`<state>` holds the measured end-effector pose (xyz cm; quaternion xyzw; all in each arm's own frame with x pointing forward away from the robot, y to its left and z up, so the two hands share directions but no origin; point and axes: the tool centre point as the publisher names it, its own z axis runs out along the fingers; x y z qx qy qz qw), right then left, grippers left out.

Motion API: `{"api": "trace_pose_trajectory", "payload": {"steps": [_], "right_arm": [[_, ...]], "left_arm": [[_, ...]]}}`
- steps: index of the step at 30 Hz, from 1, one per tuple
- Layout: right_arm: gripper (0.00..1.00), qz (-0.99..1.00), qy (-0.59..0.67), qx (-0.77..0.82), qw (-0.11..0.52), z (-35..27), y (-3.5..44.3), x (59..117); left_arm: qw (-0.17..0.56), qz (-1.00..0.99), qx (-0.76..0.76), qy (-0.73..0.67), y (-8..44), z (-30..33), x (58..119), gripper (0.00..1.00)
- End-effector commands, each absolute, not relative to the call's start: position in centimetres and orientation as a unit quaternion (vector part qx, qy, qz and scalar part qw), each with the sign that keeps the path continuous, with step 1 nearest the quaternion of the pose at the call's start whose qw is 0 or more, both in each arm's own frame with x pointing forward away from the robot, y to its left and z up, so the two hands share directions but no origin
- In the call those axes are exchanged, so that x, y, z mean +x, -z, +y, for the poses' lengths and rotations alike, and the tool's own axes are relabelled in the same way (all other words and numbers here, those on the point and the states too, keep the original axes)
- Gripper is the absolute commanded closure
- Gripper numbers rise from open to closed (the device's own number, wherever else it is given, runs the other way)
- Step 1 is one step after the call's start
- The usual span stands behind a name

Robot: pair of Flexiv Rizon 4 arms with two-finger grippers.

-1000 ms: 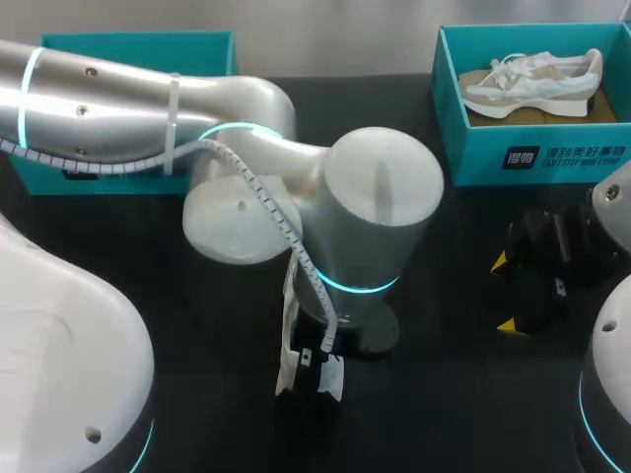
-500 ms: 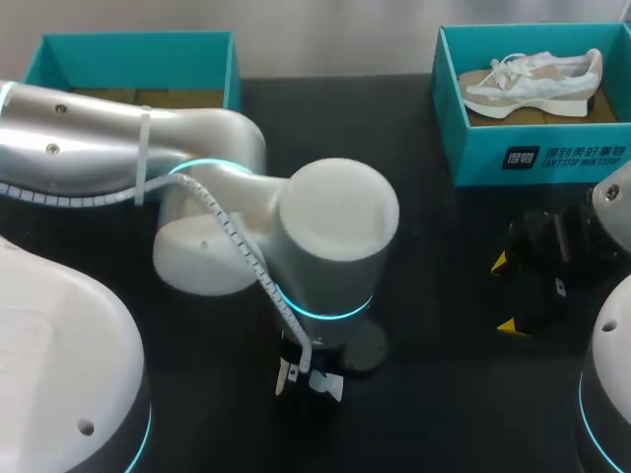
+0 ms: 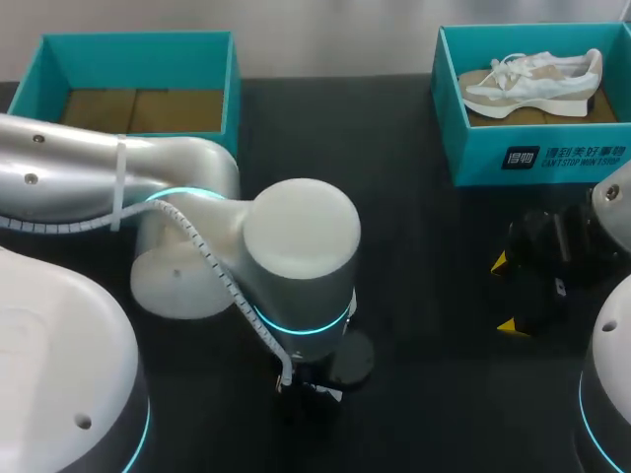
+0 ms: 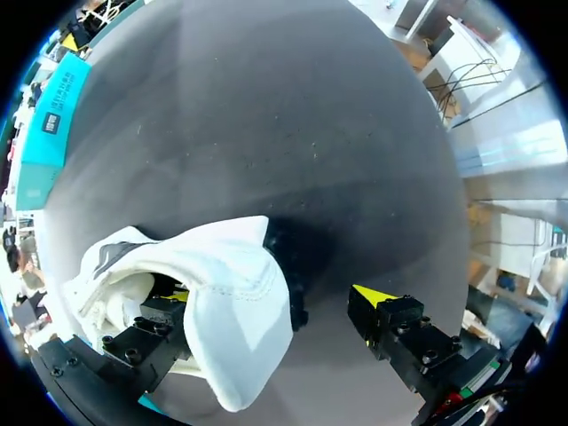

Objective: Take the shoe out of the shoebox, open the shoe tongue, remove and reinsert the insole, then place the shoe into the shoebox

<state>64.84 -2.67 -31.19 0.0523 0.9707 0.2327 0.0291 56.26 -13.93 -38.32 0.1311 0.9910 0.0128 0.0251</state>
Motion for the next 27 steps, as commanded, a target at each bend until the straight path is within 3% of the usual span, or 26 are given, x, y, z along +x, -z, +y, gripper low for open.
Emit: {"api": "trace_pose_trajectory", "payload": {"steps": [1, 6, 9, 11, 16, 19, 27], "right_arm": [[0.00, 0.971, -0.232, 0.052, 0.030, -2.67, 31.17, 64.68], [0.00, 0.971, -0.232, 0.052, 0.030, -2.67, 31.17, 64.68], [0.00, 0.971, -0.232, 0.052, 0.030, -2.67, 31.17, 64.68], [0.00, 0.971, -0.232, 0.052, 0.030, -2.67, 31.17, 64.68], [0.00, 0.971, -0.232, 0.052, 0.030, -2.67, 31.17, 64.68], [0.00, 0.971, -0.232, 0.052, 0.030, -2.67, 31.17, 64.68], [0.00, 0.971, -0.232, 0.052, 0.030, -2.67, 31.17, 64.68]], "left_arm": [[0.023, 0.991, 0.133, -0.004, 38.96, -13.78, 56.28, 0.00], [0.023, 0.991, 0.131, -0.004, 39.11, -13.85, 56.23, 0.06], [0.022, 0.991, 0.129, -0.004, 39.17, -13.92, 56.09, 0.24], [0.023, 0.992, 0.127, -0.005, 39.18, -13.98, 56.00, 0.48], [0.020, 0.992, 0.121, -0.008, 39.30, -14.05, 55.99, 0.69], [0.020, 0.993, 0.117, -0.009, 39.30, -14.01, 55.95, 1.00], [0.020, 0.993, 0.113, -0.008, 38.62, -13.75, 55.86, 1.00]]}}
